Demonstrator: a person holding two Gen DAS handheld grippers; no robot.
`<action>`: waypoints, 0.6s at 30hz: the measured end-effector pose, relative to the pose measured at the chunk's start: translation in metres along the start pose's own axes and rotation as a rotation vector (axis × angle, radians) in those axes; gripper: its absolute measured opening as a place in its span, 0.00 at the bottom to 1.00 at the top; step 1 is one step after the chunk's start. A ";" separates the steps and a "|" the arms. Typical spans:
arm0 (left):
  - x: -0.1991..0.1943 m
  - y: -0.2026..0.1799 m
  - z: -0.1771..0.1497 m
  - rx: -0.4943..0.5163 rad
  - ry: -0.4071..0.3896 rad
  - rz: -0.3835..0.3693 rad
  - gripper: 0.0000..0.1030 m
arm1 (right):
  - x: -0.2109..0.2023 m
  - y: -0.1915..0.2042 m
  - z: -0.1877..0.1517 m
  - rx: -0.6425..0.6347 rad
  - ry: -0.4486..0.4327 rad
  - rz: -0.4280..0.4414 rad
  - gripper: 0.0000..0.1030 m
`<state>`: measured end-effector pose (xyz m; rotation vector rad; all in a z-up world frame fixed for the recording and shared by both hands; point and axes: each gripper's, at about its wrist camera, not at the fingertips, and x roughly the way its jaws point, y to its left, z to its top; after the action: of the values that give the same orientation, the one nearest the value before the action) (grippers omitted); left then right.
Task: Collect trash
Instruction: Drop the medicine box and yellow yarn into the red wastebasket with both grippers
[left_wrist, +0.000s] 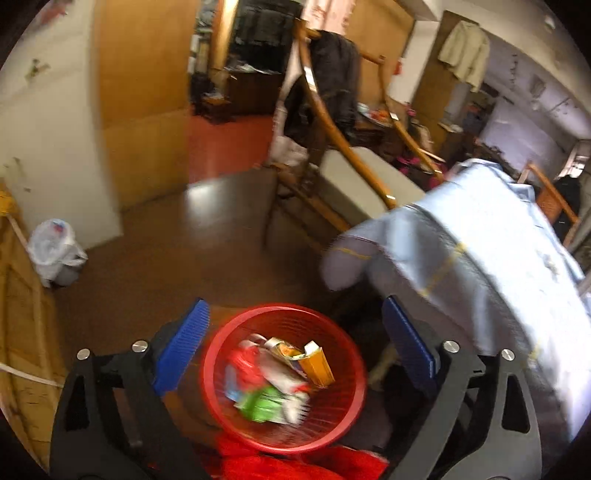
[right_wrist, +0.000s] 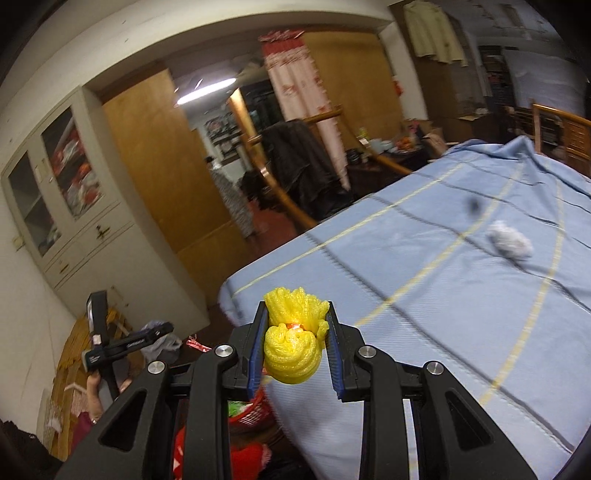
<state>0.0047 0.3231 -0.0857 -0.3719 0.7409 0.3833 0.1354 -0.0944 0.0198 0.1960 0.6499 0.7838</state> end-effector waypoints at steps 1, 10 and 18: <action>-0.002 0.004 0.001 0.001 -0.012 0.031 0.90 | 0.005 0.006 0.000 -0.010 0.011 0.011 0.28; -0.006 0.036 0.003 -0.024 -0.057 0.141 0.93 | 0.071 0.077 0.000 -0.116 0.141 0.143 0.28; 0.004 0.060 0.004 -0.054 -0.051 0.188 0.93 | 0.128 0.135 -0.009 -0.188 0.257 0.218 0.29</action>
<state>-0.0181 0.3777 -0.0976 -0.3424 0.7186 0.5891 0.1173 0.0901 0.0058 -0.0068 0.8007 1.0859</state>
